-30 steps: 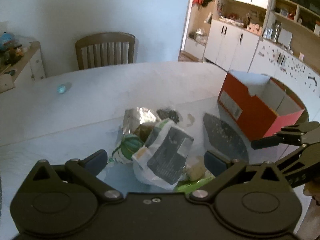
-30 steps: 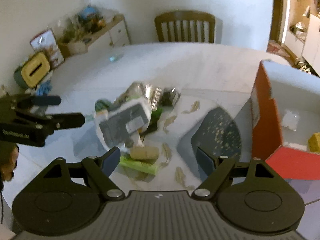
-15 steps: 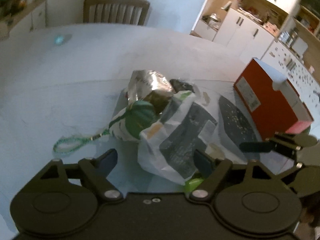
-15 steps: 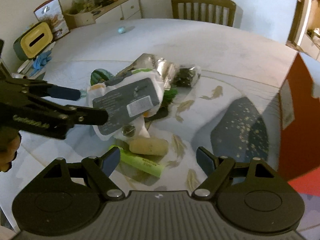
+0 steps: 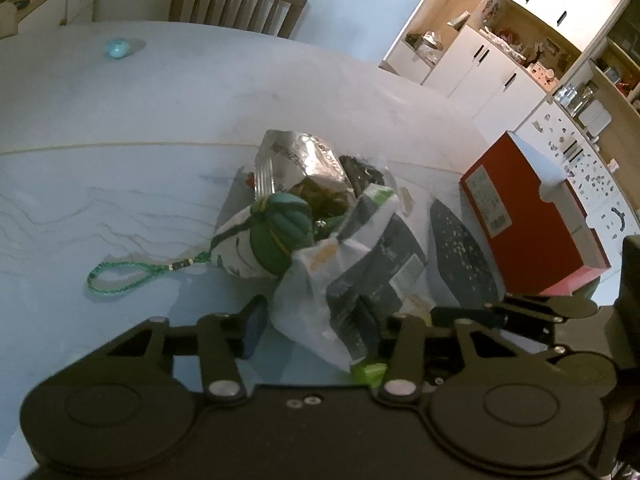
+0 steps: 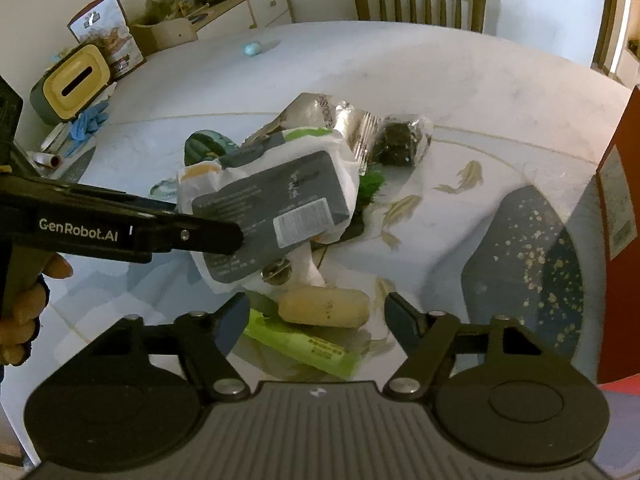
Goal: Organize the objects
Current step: 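Grasp the white plastic bag with the left tool while the right tool grasps the beige cylinder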
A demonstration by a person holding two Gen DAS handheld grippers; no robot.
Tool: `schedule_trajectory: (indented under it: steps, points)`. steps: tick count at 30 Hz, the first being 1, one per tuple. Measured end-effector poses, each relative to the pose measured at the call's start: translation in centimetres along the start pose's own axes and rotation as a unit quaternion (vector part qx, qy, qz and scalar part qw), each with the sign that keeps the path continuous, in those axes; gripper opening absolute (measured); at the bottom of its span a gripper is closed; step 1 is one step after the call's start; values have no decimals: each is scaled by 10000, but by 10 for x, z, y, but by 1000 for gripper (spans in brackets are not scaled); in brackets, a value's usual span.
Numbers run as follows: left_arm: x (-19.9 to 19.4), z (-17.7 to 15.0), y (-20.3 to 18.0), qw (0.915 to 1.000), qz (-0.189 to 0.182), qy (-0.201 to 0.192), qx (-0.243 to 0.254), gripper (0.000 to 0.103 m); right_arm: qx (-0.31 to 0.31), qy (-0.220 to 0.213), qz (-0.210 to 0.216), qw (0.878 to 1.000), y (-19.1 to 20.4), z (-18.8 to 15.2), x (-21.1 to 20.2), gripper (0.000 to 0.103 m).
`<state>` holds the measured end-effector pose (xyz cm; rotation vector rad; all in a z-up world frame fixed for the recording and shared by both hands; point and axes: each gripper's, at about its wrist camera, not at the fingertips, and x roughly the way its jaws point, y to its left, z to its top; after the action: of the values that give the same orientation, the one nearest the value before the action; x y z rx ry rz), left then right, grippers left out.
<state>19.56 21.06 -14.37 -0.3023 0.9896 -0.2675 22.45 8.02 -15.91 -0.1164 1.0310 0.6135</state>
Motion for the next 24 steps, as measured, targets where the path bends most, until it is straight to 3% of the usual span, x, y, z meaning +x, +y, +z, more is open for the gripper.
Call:
schedule_trajectory:
  steps: [7, 16, 24]
  points:
    - [-7, -2, -8, 9998, 91, -100, 140, 31, 225, 8, 15, 9997, -3, -1, -2, 50]
    - [-30, -6, -30, 9981, 183, -383, 453, 23, 181, -68, -150, 9997, -1, -7, -9, 49]
    - [-58, -7, -57, 9955, 95, -724, 604, 22, 426, -297, -211, 9984, -13, -16, -44, 49]
